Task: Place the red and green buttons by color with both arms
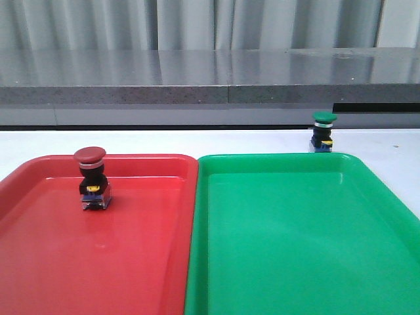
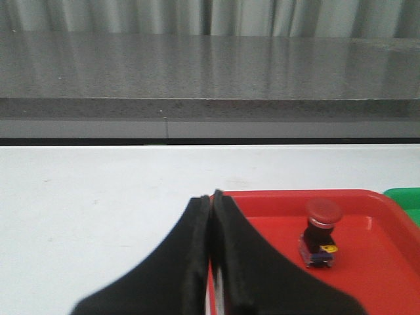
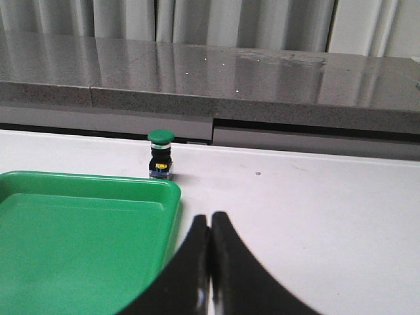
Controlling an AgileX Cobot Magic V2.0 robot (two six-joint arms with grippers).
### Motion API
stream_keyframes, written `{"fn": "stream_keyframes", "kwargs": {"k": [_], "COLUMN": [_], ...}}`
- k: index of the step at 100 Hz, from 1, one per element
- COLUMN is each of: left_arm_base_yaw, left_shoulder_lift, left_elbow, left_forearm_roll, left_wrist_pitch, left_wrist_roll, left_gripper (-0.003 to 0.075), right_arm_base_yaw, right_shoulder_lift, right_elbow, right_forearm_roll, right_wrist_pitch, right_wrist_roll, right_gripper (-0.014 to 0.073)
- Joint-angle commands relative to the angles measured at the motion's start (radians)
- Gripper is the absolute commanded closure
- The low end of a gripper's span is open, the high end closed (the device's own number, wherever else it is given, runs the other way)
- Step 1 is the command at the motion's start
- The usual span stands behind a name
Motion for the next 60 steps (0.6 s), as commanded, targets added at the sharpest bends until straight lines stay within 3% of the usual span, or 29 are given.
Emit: {"fn": "stream_keyframes", "kwargs": {"k": [1, 13, 39, 60], "left_arm_base_yaw": [0.034, 0.058, 0.066, 0.066], "left_shoulder_lift": [-0.036, -0.114, -0.2, -0.2], "left_elbow": [0.012, 0.074, 0.203, 0.202], "left_forearm_roll": [-0.006, -0.042, -0.046, -0.046], "left_wrist_pitch": [-0.116, -0.125, -0.193, -0.167], "left_wrist_roll": [0.052, 0.14, 0.14, 0.14], "left_gripper": [0.0739, 0.0739, 0.0739, 0.0739], "right_arm_base_yaw": [-0.008, -0.008, -0.008, -0.008], "right_shoulder_lift": [-0.02, -0.02, -0.02, -0.02], "right_elbow": [-0.016, -0.016, -0.016, -0.016], "right_forearm_roll": [0.001, 0.001, 0.001, 0.001], "right_wrist_pitch": [-0.089, -0.089, -0.089, -0.088], "right_wrist_roll": [-0.008, -0.008, -0.008, -0.008], "right_gripper": [0.0661, 0.0661, 0.0661, 0.0661]}}
